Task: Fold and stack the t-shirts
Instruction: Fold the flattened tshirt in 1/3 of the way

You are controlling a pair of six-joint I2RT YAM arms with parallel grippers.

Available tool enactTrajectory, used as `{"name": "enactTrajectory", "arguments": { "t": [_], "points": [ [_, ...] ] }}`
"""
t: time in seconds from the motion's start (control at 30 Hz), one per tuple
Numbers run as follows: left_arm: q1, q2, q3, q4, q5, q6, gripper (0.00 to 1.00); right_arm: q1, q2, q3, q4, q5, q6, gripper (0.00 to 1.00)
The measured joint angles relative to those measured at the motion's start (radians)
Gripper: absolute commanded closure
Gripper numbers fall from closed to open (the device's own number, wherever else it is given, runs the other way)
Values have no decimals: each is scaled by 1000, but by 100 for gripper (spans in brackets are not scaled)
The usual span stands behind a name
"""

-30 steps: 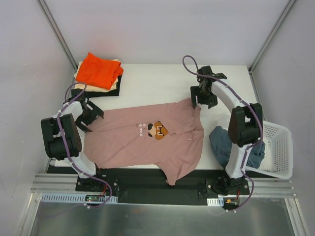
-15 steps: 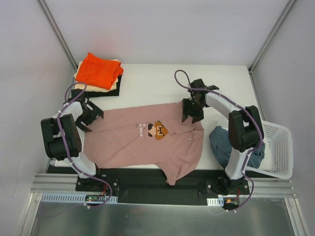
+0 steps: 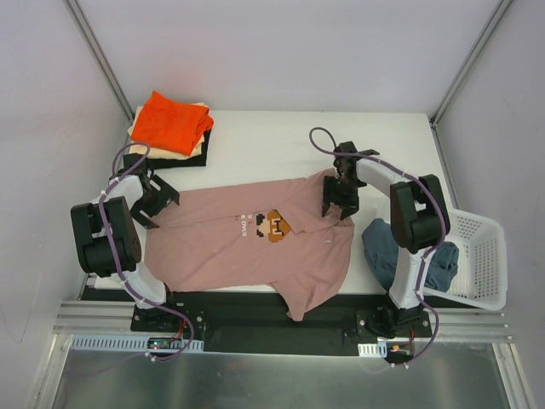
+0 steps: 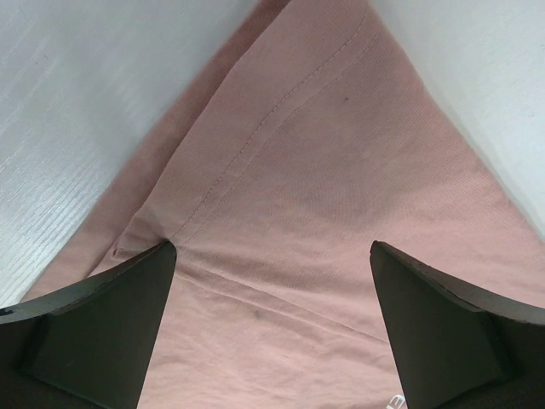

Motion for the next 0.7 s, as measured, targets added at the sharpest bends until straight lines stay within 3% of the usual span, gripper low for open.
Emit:
{"name": "enactTrajectory", "arguments": {
  "t": [0.27,0.7],
  "points": [
    [-65,104,124,-4,1,-4,1,-80,48,64,-38,-97,14,34],
    [-74,226,282,8,55,-30,1,-175,223,353,-127,-113,-5,27]
  ]
}}
